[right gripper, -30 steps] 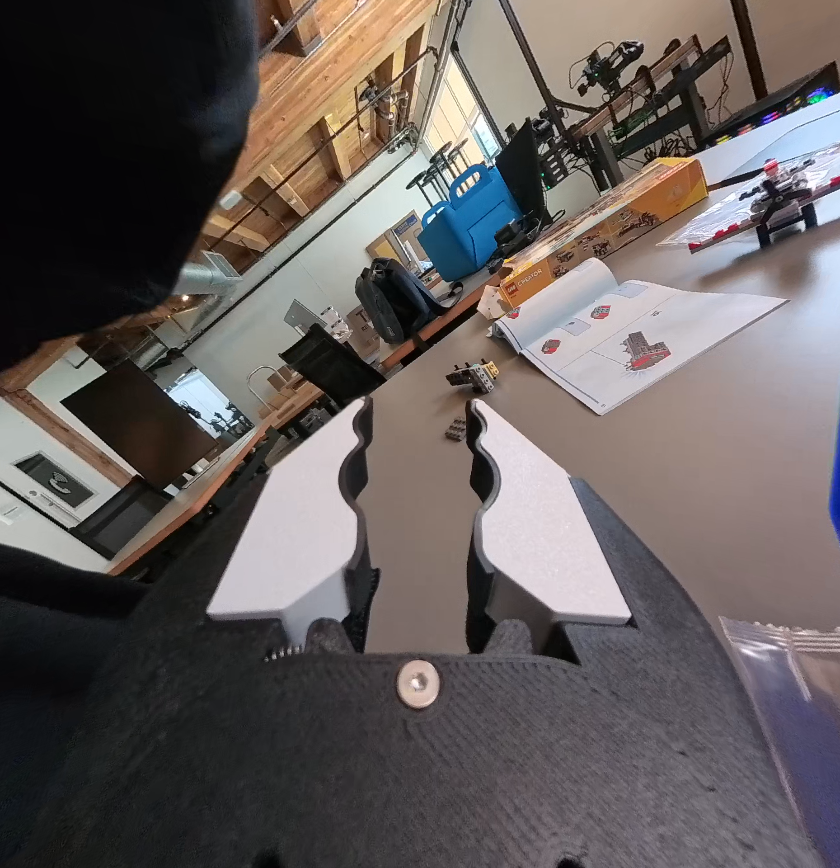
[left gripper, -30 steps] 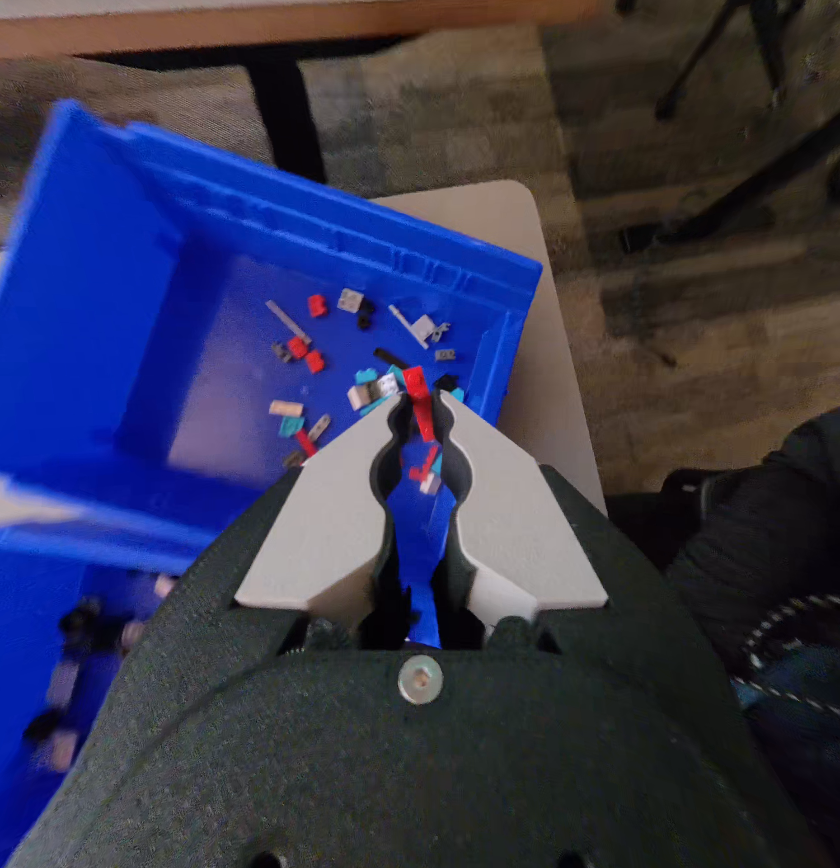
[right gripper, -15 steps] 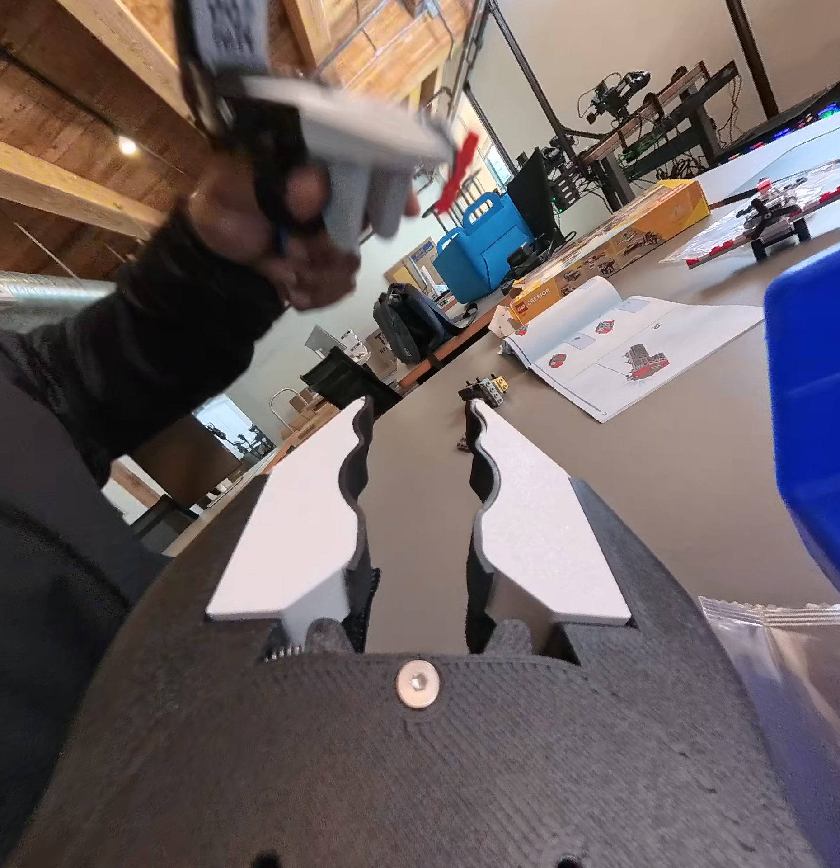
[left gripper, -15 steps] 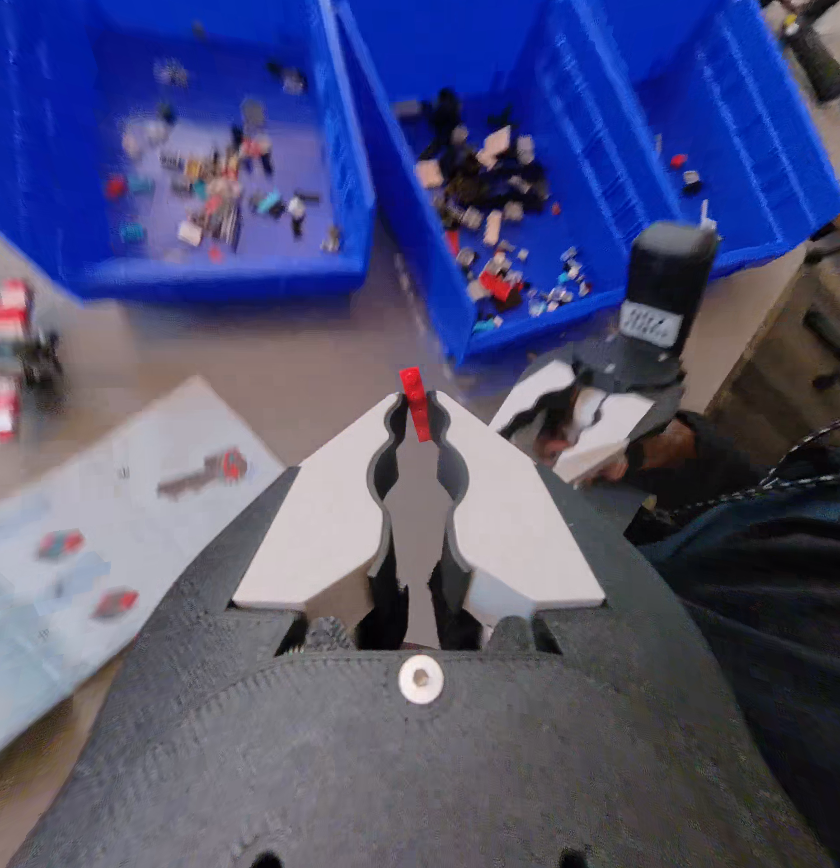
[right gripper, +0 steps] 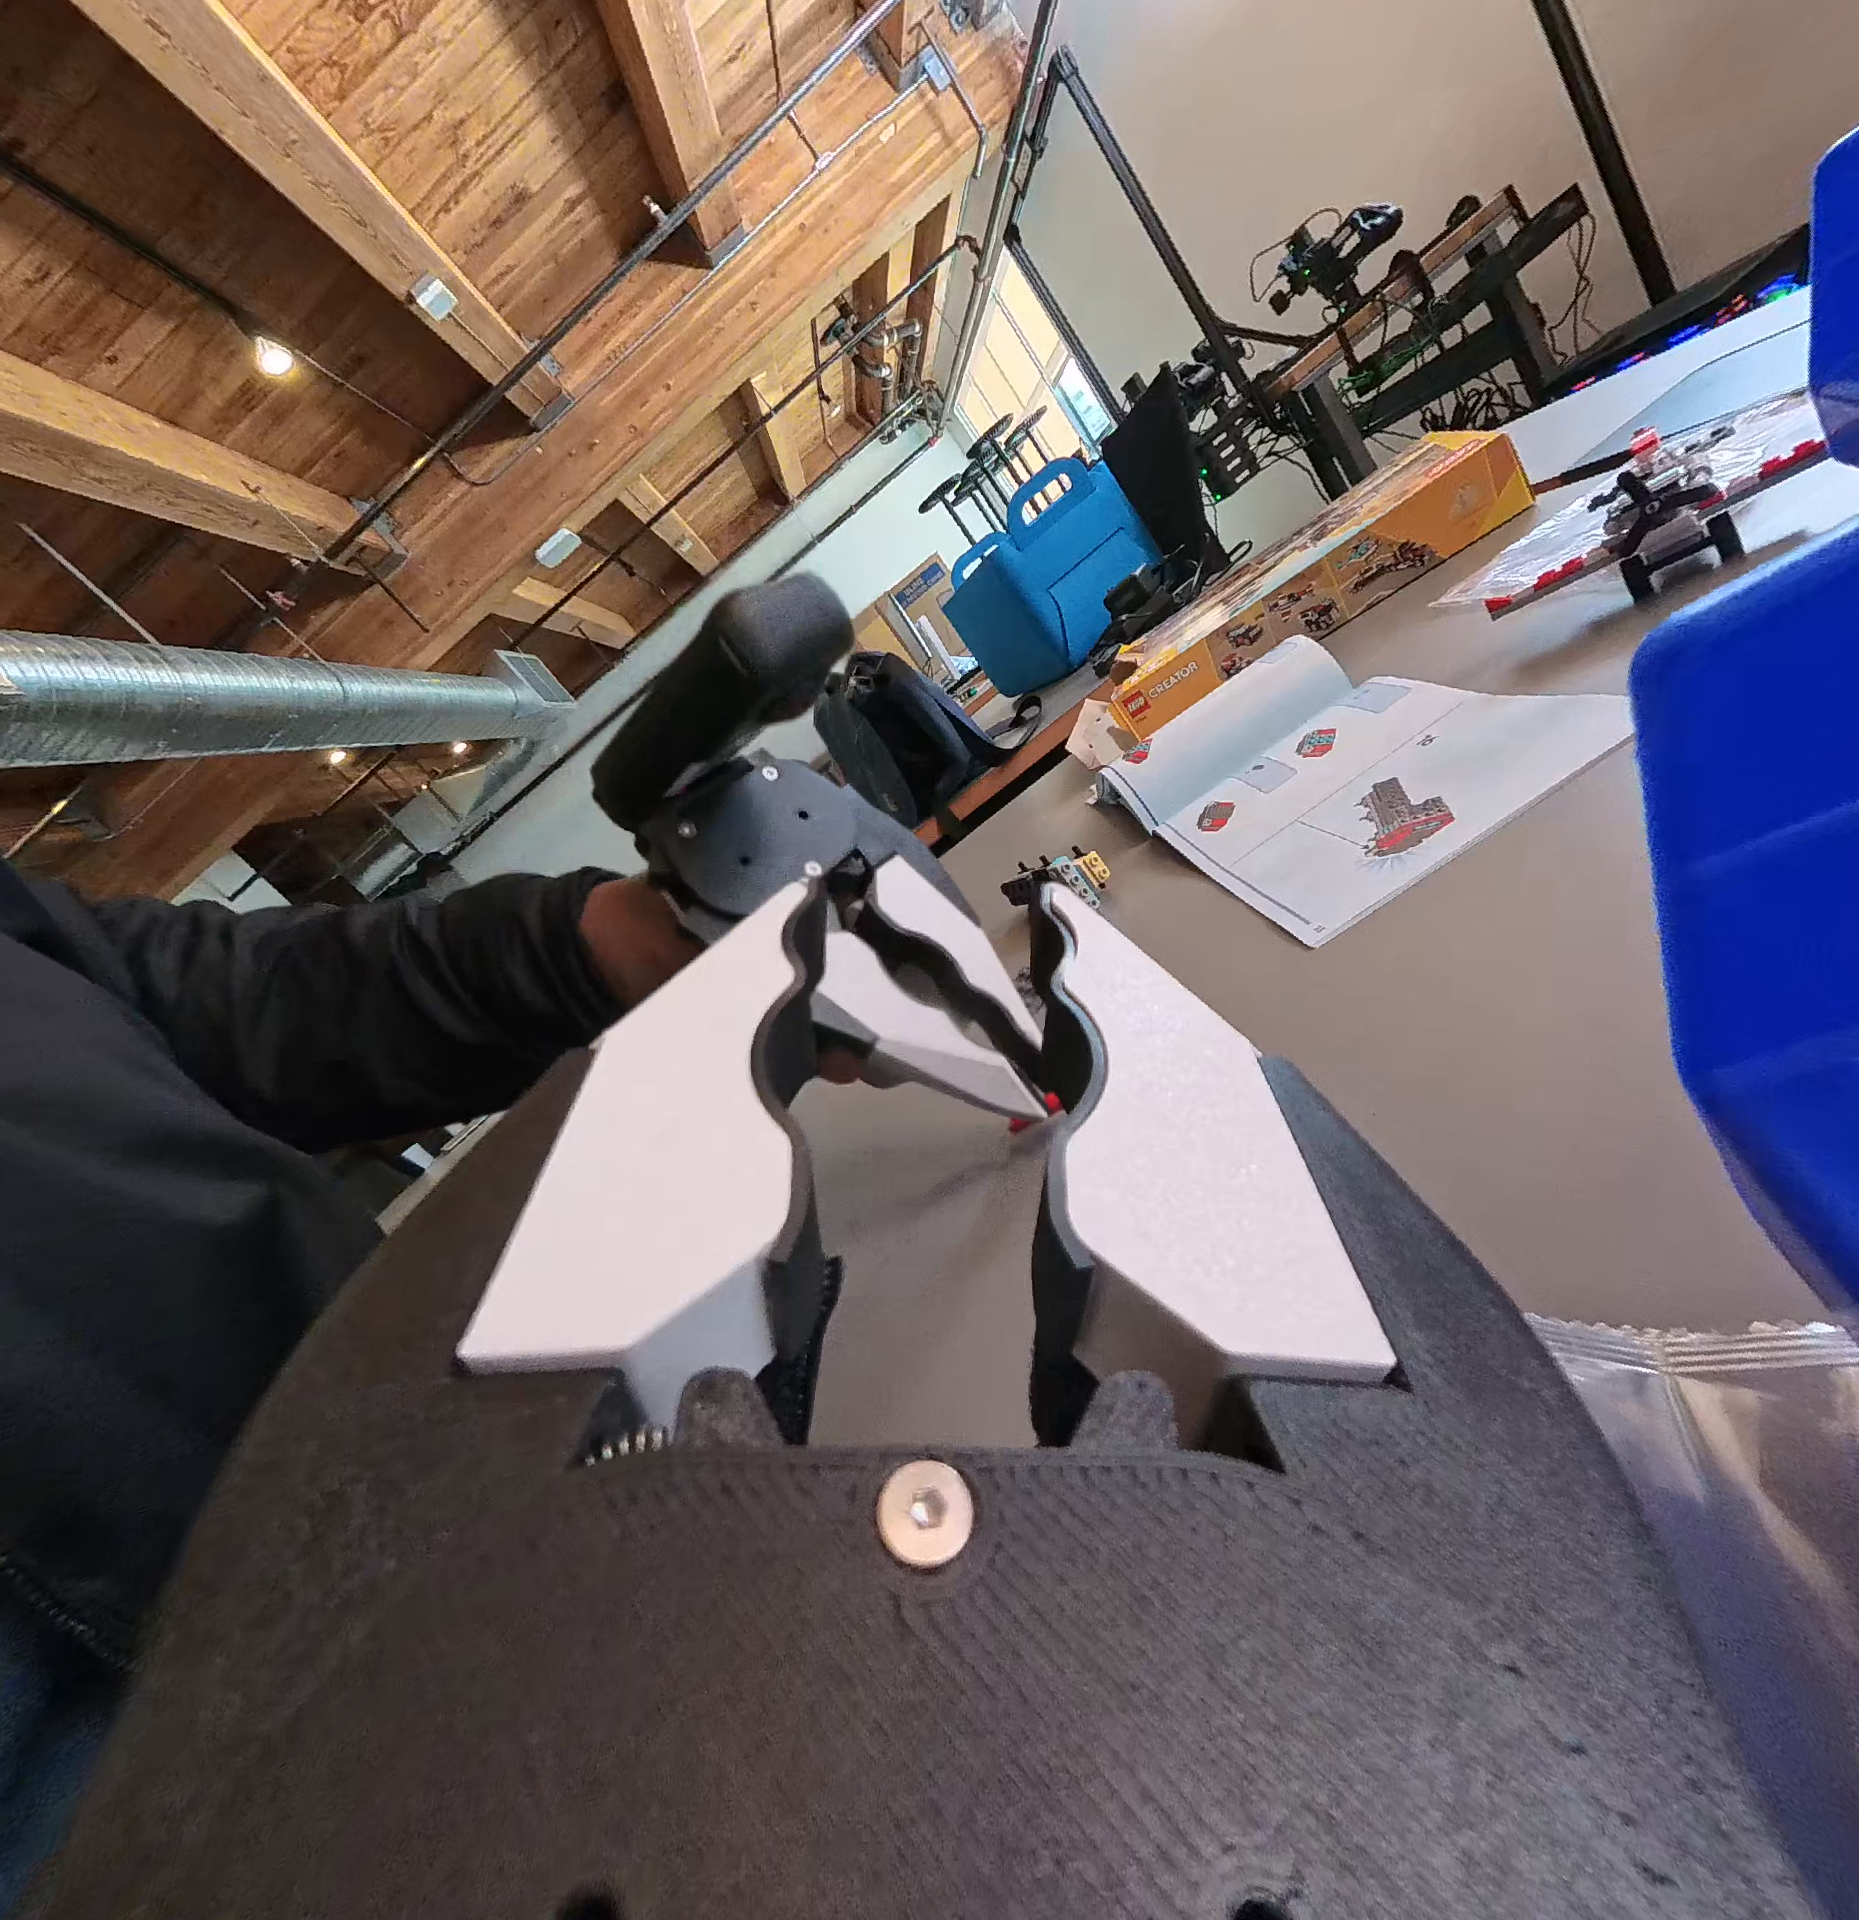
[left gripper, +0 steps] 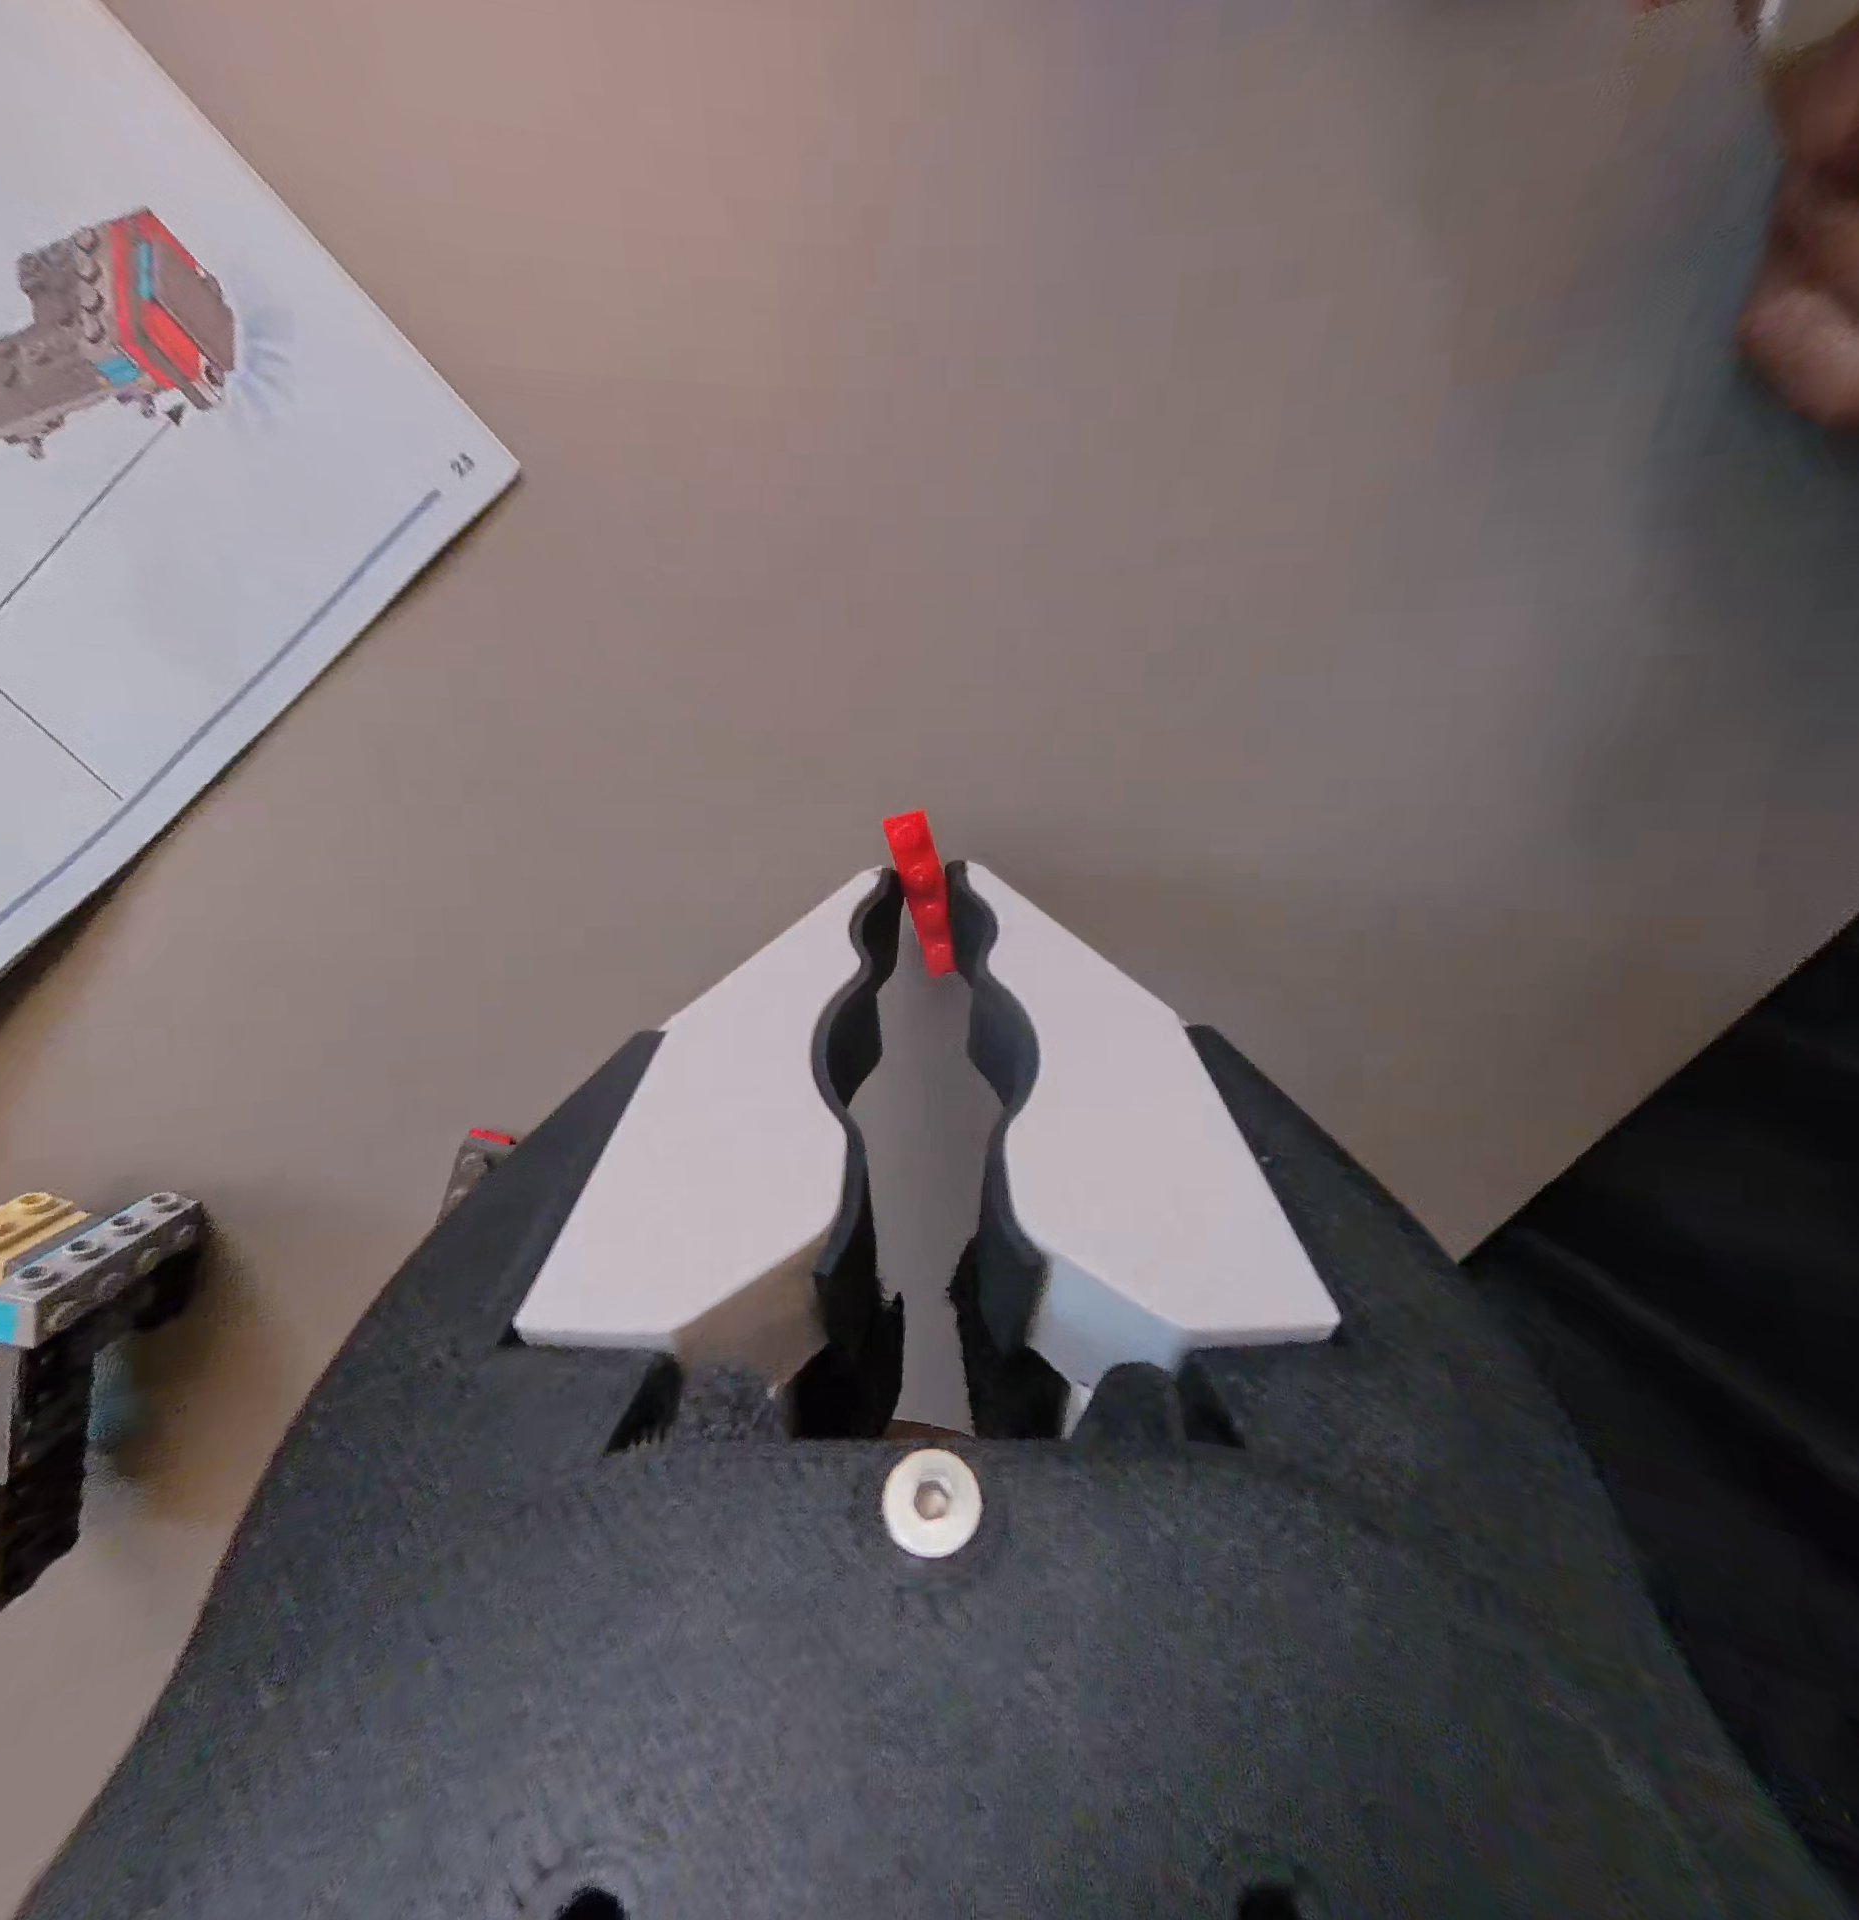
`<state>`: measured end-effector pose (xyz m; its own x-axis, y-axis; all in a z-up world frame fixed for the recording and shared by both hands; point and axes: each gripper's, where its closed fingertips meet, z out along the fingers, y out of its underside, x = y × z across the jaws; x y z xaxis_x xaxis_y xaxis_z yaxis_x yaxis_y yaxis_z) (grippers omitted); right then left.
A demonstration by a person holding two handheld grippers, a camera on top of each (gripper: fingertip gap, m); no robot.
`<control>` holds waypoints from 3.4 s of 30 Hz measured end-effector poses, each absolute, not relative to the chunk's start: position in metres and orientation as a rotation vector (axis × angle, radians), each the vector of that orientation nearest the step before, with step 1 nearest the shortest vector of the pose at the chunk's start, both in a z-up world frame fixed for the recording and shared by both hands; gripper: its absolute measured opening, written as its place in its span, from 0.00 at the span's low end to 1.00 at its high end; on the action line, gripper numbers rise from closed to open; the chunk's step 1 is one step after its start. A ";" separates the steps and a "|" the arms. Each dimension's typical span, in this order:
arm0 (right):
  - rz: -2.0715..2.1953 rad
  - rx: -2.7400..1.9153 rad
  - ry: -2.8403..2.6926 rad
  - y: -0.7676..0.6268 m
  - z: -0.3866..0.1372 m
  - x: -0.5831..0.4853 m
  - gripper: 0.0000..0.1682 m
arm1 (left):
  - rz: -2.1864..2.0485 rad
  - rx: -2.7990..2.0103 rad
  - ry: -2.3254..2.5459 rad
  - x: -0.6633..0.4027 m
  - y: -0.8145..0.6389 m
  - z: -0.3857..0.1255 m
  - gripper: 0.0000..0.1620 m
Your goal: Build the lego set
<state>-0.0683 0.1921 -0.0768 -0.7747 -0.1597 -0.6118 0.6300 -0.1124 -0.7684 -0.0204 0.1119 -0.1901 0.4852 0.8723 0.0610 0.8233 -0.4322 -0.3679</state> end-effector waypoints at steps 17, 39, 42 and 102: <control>-1.936 0.519 1.645 0.191 -0.078 -0.068 0.23 | 0.299 -2.231 -1.417 -0.021 0.113 -0.181 0.25; -1.909 0.549 1.794 0.181 -0.090 -0.066 0.22 | 0.560 -1.880 -1.221 0.032 0.055 -0.165 0.28; -1.899 0.560 1.837 0.178 -0.094 -0.066 0.22 | 0.543 -1.878 -1.204 0.036 0.047 -0.171 0.28; -1.760 0.673 2.003 0.152 -0.119 -0.076 0.17 | 0.193 -1.560 -1.169 0.037 0.042 -0.150 0.18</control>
<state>-0.0765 0.1517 -0.1191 -0.8091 0.0992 -0.5793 0.5872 0.0968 -0.8036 0.0375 0.0418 -0.1497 0.4958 0.7463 0.4440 0.5640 0.1120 -0.8181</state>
